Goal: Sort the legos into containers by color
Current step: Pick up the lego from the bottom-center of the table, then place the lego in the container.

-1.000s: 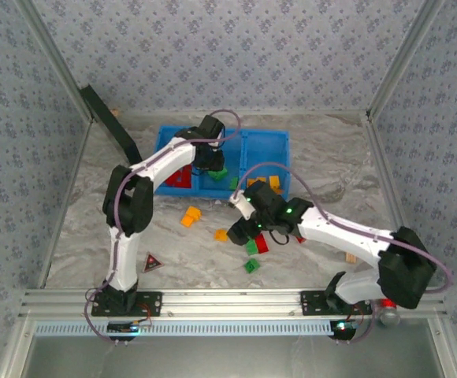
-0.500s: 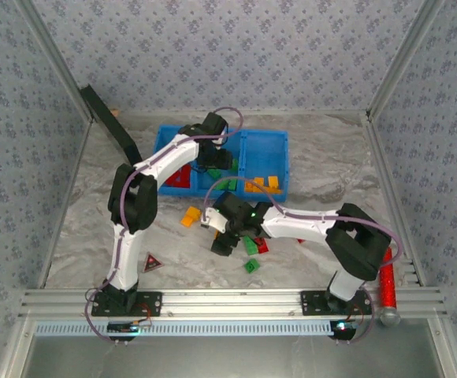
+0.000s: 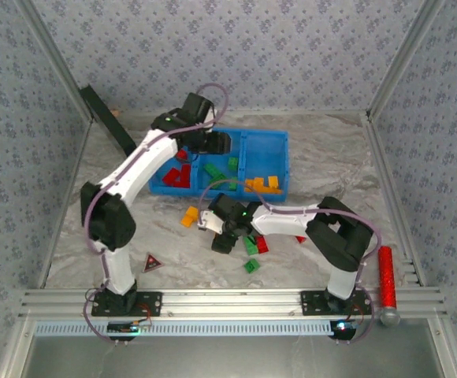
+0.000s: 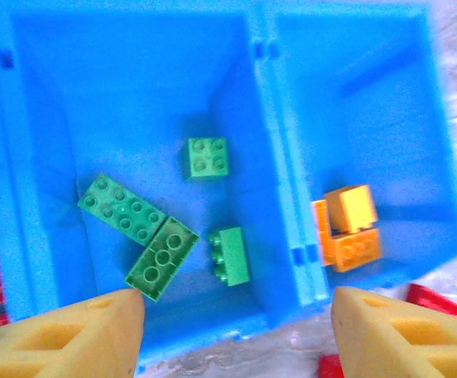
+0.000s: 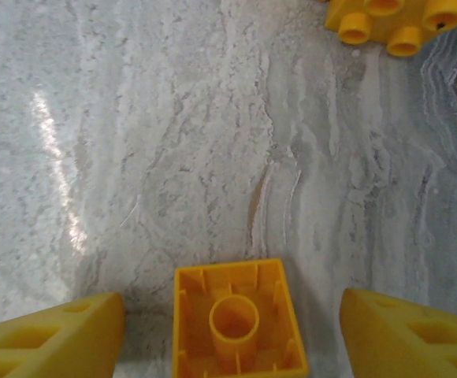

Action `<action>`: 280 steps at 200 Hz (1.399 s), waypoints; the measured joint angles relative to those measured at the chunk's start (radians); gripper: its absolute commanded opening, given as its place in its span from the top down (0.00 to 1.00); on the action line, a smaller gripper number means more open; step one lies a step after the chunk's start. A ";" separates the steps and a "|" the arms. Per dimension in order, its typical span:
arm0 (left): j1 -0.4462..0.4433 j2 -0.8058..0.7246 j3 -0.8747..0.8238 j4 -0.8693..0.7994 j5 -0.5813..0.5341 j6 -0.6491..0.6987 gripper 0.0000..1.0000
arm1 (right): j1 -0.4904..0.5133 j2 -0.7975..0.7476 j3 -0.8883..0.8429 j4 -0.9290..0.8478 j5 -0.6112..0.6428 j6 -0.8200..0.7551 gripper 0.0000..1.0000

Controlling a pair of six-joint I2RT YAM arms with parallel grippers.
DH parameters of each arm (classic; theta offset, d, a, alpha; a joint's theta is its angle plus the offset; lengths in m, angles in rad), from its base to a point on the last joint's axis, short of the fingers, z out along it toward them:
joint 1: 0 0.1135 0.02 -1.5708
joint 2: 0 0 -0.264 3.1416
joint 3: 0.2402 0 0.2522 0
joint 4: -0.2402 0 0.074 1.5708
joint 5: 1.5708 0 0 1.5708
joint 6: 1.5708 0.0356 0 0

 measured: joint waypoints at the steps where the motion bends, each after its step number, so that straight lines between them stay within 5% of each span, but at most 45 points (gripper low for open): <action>1: 0.002 -0.007 -0.003 0.000 0.002 0.000 0.35 | 0.000 0.002 0.001 0.000 -0.001 0.001 0.33; 42: 0.074 -0.214 -0.132 -0.006 0.021 0.000 0.35 | -0.010 0.042 0.044 -0.014 -0.043 -0.011 0.69; 98: 0.151 -0.347 -0.332 -0.045 0.016 0.012 0.34 | -0.069 -0.034 -0.001 -0.036 -0.024 -0.018 0.79; 147: 0.141 -0.474 -0.506 -0.072 0.018 0.016 0.34 | -0.296 -0.362 0.003 -0.087 -0.005 0.017 0.80; 191: -0.046 -0.513 -0.650 -0.037 -0.002 -0.060 0.33 | -0.486 -0.410 0.091 -0.079 0.030 0.074 0.80; 244: -0.308 -0.407 -0.752 0.090 -0.013 -0.265 0.33 | -0.545 -0.187 0.225 -0.071 0.057 0.134 0.79; 280: -0.401 -0.259 -0.750 0.154 -0.011 -0.345 0.33 | -0.562 -0.041 0.300 -0.068 0.069 0.168 0.73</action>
